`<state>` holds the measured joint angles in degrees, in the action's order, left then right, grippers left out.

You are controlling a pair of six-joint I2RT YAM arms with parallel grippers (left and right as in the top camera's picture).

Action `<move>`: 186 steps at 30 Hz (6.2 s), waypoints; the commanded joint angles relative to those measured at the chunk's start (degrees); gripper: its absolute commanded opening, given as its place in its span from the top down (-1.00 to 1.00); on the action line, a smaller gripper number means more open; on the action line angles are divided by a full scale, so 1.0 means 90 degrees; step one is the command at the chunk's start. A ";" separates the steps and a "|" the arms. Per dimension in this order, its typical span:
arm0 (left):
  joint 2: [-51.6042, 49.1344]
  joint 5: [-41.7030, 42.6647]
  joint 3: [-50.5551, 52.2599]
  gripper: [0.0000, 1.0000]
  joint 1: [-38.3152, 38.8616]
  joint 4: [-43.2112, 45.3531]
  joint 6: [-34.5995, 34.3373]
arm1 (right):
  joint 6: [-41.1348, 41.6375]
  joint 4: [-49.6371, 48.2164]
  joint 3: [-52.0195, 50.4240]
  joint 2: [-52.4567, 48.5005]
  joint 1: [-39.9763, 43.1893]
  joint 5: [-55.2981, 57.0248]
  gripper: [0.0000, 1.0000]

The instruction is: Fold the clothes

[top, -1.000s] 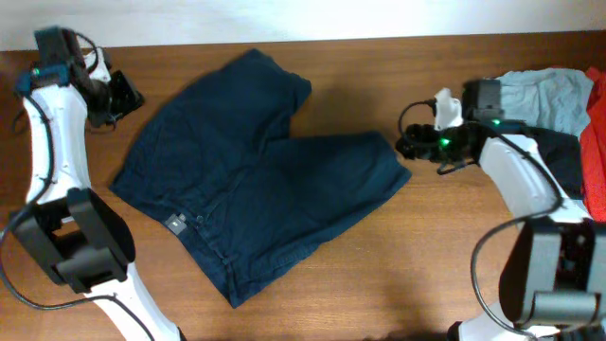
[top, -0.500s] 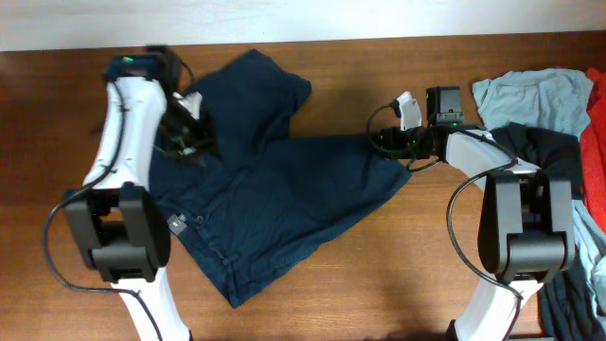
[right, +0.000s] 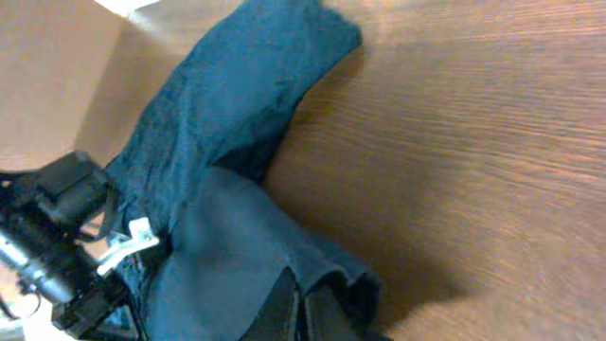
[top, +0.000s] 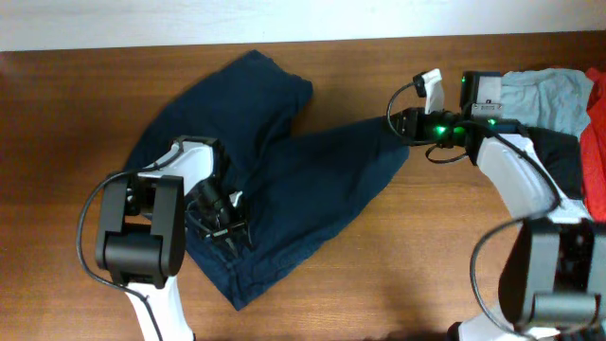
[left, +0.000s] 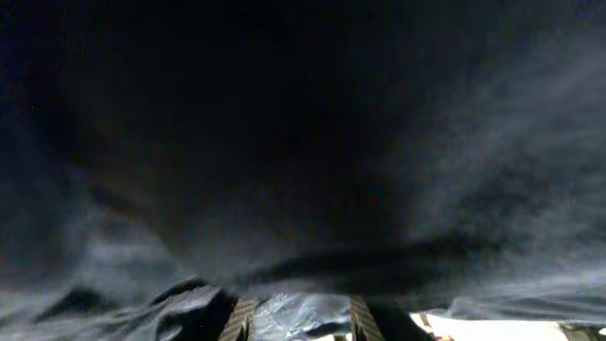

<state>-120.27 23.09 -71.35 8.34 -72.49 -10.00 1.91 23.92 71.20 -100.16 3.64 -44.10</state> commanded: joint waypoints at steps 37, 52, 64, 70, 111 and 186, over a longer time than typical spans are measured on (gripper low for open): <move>-0.0182 0.0126 0.0578 0.31 0.0032 0.0498 0.0027 | 0.1880 -0.3325 0.0056 -0.2106 -0.0265 -0.1226 -0.09; -0.0182 0.0126 0.0578 0.31 0.0032 0.0624 0.0029 | 0.2936 -0.2783 0.0056 -0.2103 0.0918 -0.2322 -0.09; -0.0182 0.0126 0.0578 0.31 0.0032 0.0675 0.0029 | 0.0141 0.0010 0.0056 -0.2106 0.0216 -0.1690 -0.20; -0.0182 0.0124 0.0578 0.31 0.0032 0.0678 0.0029 | 0.0221 -0.1644 0.0056 -0.2103 -0.0189 -0.1882 -0.31; -0.0182 0.0126 0.0578 0.31 0.0032 0.0843 0.0029 | 0.1280 -0.2951 0.0056 -0.2089 -0.0668 -0.0908 -0.11; 0.2820 -0.1384 0.3449 0.99 0.0066 0.0619 -0.2854 | -0.0092 0.1579 0.0318 -0.1814 0.0799 -0.0362 -0.12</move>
<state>-94.39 12.86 -40.64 9.26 -65.95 -36.64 7.60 40.03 73.71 -115.39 11.00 -32.23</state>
